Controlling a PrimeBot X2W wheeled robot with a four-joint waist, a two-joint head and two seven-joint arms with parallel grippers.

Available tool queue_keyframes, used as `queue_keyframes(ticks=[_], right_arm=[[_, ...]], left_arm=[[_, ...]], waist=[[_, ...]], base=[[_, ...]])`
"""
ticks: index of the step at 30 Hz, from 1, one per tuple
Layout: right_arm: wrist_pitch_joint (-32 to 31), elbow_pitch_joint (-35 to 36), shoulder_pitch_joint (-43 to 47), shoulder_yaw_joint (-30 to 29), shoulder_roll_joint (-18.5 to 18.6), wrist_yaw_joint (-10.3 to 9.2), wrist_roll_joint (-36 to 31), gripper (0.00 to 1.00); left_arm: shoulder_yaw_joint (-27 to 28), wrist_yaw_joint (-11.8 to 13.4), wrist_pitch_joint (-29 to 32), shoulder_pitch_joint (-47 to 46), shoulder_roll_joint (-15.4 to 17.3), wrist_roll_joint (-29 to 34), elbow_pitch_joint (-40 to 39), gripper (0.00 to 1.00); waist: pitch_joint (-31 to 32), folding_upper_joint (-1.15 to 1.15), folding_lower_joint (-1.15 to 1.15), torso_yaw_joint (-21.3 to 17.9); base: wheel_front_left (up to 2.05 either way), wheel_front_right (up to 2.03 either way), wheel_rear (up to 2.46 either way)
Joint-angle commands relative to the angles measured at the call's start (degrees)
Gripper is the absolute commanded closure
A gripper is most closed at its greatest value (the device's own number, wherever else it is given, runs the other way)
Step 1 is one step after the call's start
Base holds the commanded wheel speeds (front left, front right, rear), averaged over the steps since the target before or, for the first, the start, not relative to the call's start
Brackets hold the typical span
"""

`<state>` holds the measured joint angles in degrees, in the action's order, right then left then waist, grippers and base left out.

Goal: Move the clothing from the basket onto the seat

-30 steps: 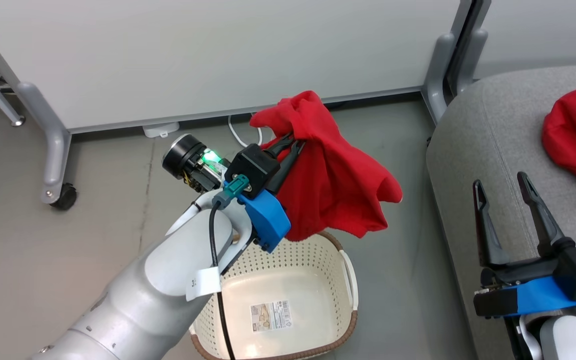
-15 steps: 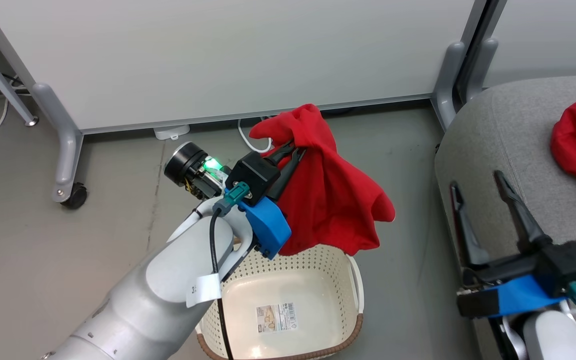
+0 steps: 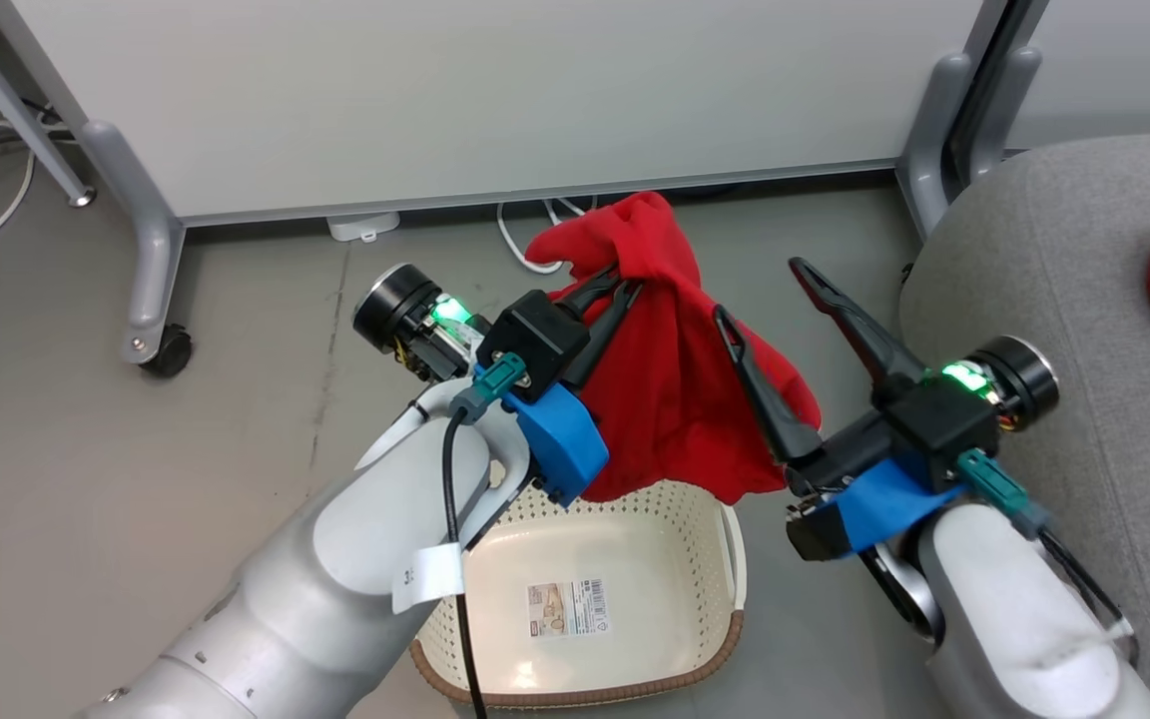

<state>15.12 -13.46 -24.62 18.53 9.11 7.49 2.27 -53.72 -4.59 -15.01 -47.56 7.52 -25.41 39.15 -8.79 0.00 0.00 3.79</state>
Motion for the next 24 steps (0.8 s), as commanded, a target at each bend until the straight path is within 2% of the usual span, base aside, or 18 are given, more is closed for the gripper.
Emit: queue_keyframes(ticks=[1, 12, 13, 14, 15, 24], right_arm=[[0.0, -1.4, -1.6, 1.0, 0.3, 0.01, 0.1, 0.00], [0.0, -16.8, -7.9, 5.3, -0.7, 0.01, -0.9, 0.00], [0.0, -18.1, -8.1, 5.5, -0.9, 0.01, -0.5, 0.08], [0.1, -18.8, -8.4, 5.6, -1.1, 0.01, -0.3, 0.82], [0.0, -19.4, -8.7, 5.6, -1.3, 0.01, 0.0, 1.00], [0.0, -20.3, -8.9, 5.6, -1.7, 0.01, 1.5, 1.00]], left_arm=[[0.3, -0.1, -0.2, -1.1, -0.2, 0.4, -0.3, 1.00], [0.6, -0.5, -0.2, -1.5, -1.7, 1.5, -1.4, 1.00], [0.7, -0.5, -0.2, -1.5, -1.7, 1.6, -1.5, 1.00], [0.8, -0.5, -0.2, -1.4, -1.8, 1.7, -1.6, 1.00], [0.8, -0.6, -0.2, -1.4, -1.8, 1.7, -1.7, 1.00], [1.6, -0.9, -0.2, -0.4, -1.9, 2.2, -1.7, 1.00]], waist=[[-0.5, 0.00, 0.00, 0.5], [-1.8, 0.00, 0.00, 2.6], [-1.8, 0.00, 0.00, 2.7], [-1.8, 0.00, 0.00, 2.8], [-1.8, 0.00, 0.00, 2.8], [-1.2, 0.00, 0.00, 2.8]], base=[[0.00, 0.00, 0.00], [0.00, 0.00, 0.00], [0.00, 0.00, 0.00], [0.00, 0.00, 0.00], [0.00, 0.00, 0.00], [0.00, 0.00, 0.00]])
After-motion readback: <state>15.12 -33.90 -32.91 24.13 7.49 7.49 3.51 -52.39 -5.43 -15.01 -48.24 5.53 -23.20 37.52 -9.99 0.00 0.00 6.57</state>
